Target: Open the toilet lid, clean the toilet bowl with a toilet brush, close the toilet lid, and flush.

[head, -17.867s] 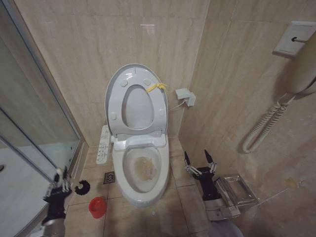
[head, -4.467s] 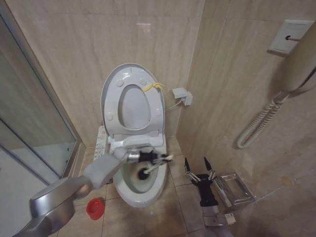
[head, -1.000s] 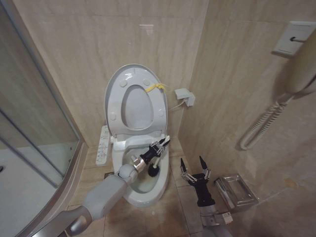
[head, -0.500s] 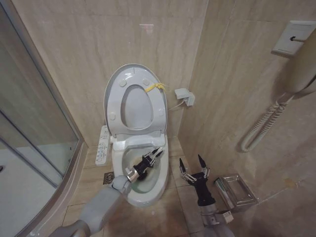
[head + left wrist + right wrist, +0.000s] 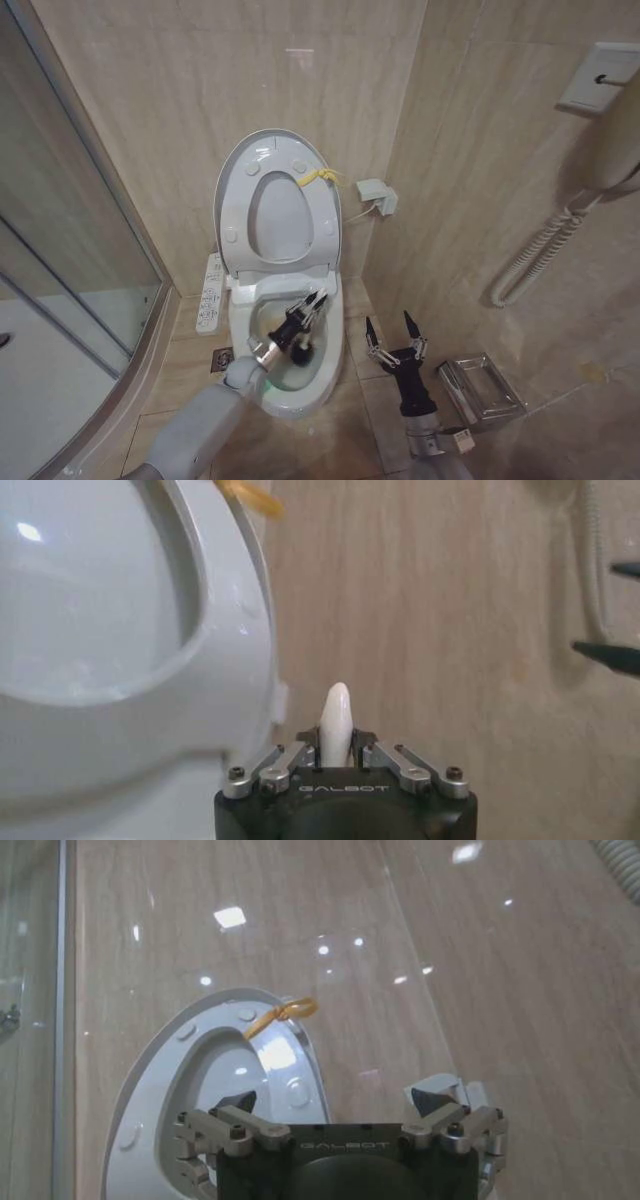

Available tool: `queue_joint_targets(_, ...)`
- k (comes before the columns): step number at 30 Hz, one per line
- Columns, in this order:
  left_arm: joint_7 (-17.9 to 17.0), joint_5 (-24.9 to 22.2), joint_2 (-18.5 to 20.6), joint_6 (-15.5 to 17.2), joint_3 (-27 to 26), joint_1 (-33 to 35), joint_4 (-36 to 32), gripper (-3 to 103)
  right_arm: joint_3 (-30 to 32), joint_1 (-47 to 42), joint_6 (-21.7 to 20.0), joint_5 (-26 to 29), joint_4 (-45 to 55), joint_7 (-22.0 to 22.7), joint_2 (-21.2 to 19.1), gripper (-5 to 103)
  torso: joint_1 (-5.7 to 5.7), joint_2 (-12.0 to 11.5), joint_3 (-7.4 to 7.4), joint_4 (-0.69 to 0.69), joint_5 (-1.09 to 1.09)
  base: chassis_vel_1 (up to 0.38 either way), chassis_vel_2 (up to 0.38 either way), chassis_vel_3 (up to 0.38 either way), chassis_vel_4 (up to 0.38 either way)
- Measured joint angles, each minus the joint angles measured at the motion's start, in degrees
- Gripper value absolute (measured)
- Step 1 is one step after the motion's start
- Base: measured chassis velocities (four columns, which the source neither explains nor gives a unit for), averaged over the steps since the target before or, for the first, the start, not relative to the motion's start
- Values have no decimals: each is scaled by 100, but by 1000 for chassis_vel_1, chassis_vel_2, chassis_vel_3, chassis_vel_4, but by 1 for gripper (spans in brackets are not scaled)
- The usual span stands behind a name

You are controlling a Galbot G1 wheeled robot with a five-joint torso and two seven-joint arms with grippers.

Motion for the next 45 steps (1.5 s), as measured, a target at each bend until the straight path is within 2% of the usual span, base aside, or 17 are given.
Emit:
queue_joint_targets(3, 0, 76, 38, -86, 231, -27, 735, 22, -23, 4, 0, -3, -4, -13, -4, 100, 0, 0, 0, 6, 1, 0, 0, 0, 0)
queue_joint_targets(6, -56, -74, -1, -49, 176, -10, 536, 23, -23, 5, 1, 2, -13, -20, -31, 100, 1, -1, 2, 17, 3, 0, 0, 0, 0)
queue_joint_targets(7, -53, -133, -96, -27, 78, -8, 159, 23, -20, 26, 9, 18, -55, -23, -54, 100, 2, -1, 2, 8, -2, 51, 31, 18, 21)
queue_joint_targets(10, 14, -40, -153, -89, 54, -38, 113, 23, -14, 39, 23, 44, -97, -25, -76, 100, 0, 0, 0, -1, -1, 34, 25, 12, 14)
queue_joint_targets(12, 127, 212, -197, -256, 92, -142, 831, 20, -20, 48, 27, 103, -100, -31, -99, 100, 1, -1, 1, 3, -2, 0, 0, 0, 0)
queue_joint_targets(17, 145, 88, -234, -266, 48, -311, 1119, 20, -18, 82, 28, 136, -84, -41, -132, 100, 0, 0, 2, 10, -3, 0, 0, 0, 0)
queue_joint_targets(20, 92, -162, -212, -106, 135, -414, 604, 22, -13, 96, 27, 146, -84, -41, -138, 100, 3, -2, 3, 12, 0, 0, 0, 0, 0)
queue_joint_targets(21, 48, -318, -184, -22, 285, -492, 406, 22, -12, 95, 27, 146, -81, -42, -131, 100, 1, 0, 0, 0, -1, 0, 0, 0, 0)
queue_joint_targets(26, -284, -358, 20, 410, 701, -491, 495, 22, -5, 58, 27, 150, -38, -39, -129, 100, 2, -1, 1, 6, -1, 0, 0, 0, 0)
queue_joint_targets(27, -603, -206, 127, 794, 804, -484, 166, 20, 15, 35, 27, 164, -15, -31, -138, 100, 1, -1, 0, 9, 1, 0, 0, 0, 0)
queue_joint_targets(28, -603, -206, 127, 794, 804, -484, 166, 20, 15, 35, 27, 164, -15, -31, -138, 100, 1, -1, 0, 9, 1, 0, 0, 0, 0)
queue_joint_targets(31, -1391, 17, 282, 1742, 962, -520, -842, 20, 72, 13, 28, 185, -9, -11, -145, 100, 1, -1, 1, 7, -1, 0, 0, 0, 0)
queue_joint_targets(33, -1461, 118, 307, 1880, 982, -543, -988, 20, 94, 9, 31, 187, -7, -10, -138, 100, 0, 0, 0, 2, 0, 0, 0, 0, 0)
queue_joint_targets(38, -1101, 369, 359, 1618, 1019, -551, -468, 20, 102, 2, 34, 204, 36, -22, -127, 100, 1, -1, 0, 6, -1, 0, 0, 0, 0)
queue_joint_targets(41, -1102, 209, 240, 1614, 886, -628, -638, 20, 142, -7, 34, 205, 35, -26, -125, 100, 2, -2, 3, 14, 2, 0, 0, 0, 0)
queue_joint_targets(43, -1088, 115, 119, 1544, 788, -686, -796, 20, 173, -5, 34, 205, 5, -27, -109, 100, 0, 0, 0, -2, -3, 0, 0, 0, 0)
queue_joint_targets(45, -1058, 128, 110, 1476, 777, -678, -734, 20, 181, -5, 31, 204, -13, -24, -105, 100, 0, 0, -1, -1, 0, 0, 0, 0, 0)
